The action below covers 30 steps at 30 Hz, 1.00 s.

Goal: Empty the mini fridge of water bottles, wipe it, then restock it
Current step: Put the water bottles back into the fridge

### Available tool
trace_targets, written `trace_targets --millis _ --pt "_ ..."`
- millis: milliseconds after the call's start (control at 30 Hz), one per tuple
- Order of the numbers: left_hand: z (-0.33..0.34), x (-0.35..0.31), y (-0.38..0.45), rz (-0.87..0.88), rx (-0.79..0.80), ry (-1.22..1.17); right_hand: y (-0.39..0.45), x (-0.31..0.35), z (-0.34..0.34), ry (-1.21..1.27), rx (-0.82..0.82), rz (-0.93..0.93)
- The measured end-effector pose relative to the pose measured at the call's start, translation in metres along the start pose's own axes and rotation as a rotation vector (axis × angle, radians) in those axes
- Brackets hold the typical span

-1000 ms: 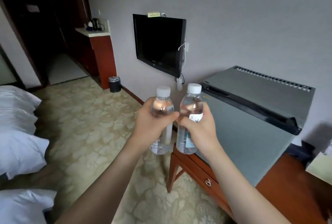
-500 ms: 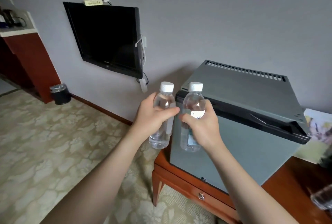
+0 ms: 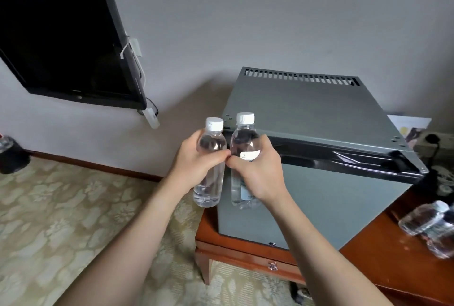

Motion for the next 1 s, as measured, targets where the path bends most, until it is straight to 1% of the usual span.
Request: trace_targets --millis 200,333,400,533,800,1000 --pt "-0.002 0.002 -0.001 0.006 0.072 0.03 -0.015 0.007 0.003 -0.079 -0.079 -0.003" --pt "-0.007 -0.003 -0.008 0.071 0.094 0.085 -0.026 0.01 0.008 -0.097 -0.109 0.003" --pt "-0.01 -0.002 -0.021 0.093 0.108 0.075 -0.038 0.01 0.01 -0.089 -0.117 0.005" --pt "-0.015 0.001 -0.067 0.152 0.113 0.052 -0.079 0.015 0.007 -0.05 -0.114 -0.007" --pt "-0.024 -0.011 -0.163 0.174 0.033 0.028 -0.176 0.04 -0.009 0.05 -0.11 -0.052" --pt "0.0 -0.037 -0.26 0.144 -0.049 -0.037 -0.274 0.051 -0.043 0.035 -0.043 -0.074"
Point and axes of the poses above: each hand's wrist, its own y-axis towards the middle knuckle, its own z-axis out of the palm, x = y × z, the point moved 7 cm from there along y, towards the middle knuckle, and after that the axes turned 14 degrees about y, right-handed, at the moved point
